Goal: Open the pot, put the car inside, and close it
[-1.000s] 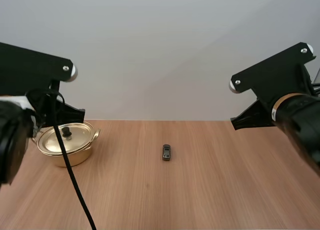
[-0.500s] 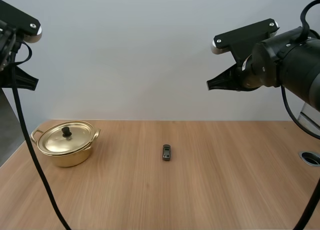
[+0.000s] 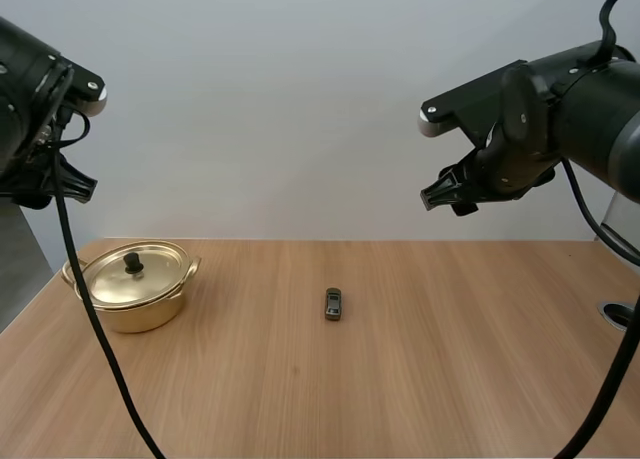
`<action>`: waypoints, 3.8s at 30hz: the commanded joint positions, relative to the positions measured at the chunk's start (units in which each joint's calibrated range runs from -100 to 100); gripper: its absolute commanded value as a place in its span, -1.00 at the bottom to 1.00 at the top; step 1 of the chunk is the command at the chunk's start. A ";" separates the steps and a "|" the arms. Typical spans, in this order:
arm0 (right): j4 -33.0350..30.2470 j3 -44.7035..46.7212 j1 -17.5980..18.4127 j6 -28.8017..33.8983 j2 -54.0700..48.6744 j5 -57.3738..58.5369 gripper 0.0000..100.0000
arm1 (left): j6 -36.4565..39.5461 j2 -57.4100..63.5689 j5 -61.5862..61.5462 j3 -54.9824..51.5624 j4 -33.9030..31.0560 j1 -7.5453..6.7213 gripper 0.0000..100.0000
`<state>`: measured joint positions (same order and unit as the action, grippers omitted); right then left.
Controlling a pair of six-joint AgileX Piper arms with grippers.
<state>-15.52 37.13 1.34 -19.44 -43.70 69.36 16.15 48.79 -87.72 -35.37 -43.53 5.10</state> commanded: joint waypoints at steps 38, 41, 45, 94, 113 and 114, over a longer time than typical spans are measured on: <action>38.49 -0.23 0.02 -29.29 19.02 -8.52 1.00 | -30.33 -28.37 30.06 5.86 57.58 15.06 1.00; 39.42 -0.23 0.02 -29.29 19.02 -6.02 1.00 | -30.33 -29.26 29.57 5.86 58.37 11.93 1.00; 40.87 -0.23 0.02 -29.29 19.02 -3.27 1.00 | -27.56 -32.14 27.48 5.86 57.18 9.04 1.00; 40.45 -0.23 0.02 -29.41 19.02 1.54 1.00 | -16.75 -44.92 36.14 3.80 43.53 8.96 1.00; 40.46 -0.23 0.02 -29.41 19.02 1.90 1.00 | -19.19 -49.33 37.27 3.80 46.48 8.96 1.00; 40.46 -0.23 0.02 -29.41 19.02 1.90 1.00 | -19.19 -49.33 36.92 3.80 46.48 8.96 0.91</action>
<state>24.85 36.99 1.34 -48.85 -24.71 71.38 -2.96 -0.52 -50.65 -31.49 3.01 14.07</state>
